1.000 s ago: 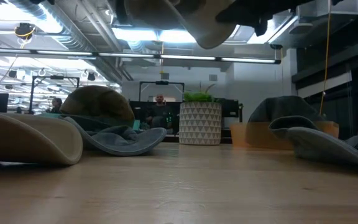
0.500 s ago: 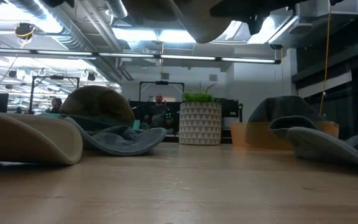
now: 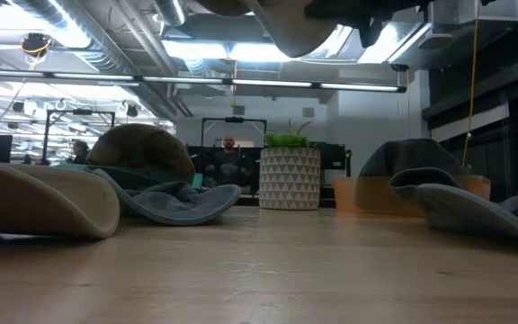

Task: Pick & Place hat
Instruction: Put the top brown cap into the green bin

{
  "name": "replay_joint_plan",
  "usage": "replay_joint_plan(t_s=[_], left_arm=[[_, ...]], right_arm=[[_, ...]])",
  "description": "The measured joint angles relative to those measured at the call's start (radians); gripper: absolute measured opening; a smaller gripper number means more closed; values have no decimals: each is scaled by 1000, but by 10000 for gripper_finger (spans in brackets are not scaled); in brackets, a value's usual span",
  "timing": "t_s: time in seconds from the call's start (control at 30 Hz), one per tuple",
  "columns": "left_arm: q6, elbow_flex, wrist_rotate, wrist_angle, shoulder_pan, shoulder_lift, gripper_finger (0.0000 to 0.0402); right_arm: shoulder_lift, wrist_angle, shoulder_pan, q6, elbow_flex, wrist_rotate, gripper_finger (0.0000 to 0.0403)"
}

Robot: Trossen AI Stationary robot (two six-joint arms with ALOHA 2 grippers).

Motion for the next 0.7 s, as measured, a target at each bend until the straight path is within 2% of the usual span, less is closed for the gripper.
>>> replay_joint_plan(t_s=[0.13,0.3,0.4,0.53,0.7], left_arm=[[4,97,3,-217,-37,-19,88],[-63,272,-39,-760,-87,-51,88],[-151,342,-89,-972,-100,-51,91],[-206,376,-65,-1086,-88,-52,116],[-220,376,-68,-1096,-40,-58,168]], right_arm=[[0,7,0,-1,0,1,15],[0,18,0,0,0,1,15],[0,24,4,-2,0,2,15],[0,24,5,-1,0,2,15],[0,24,5,-1,0,2,15]])
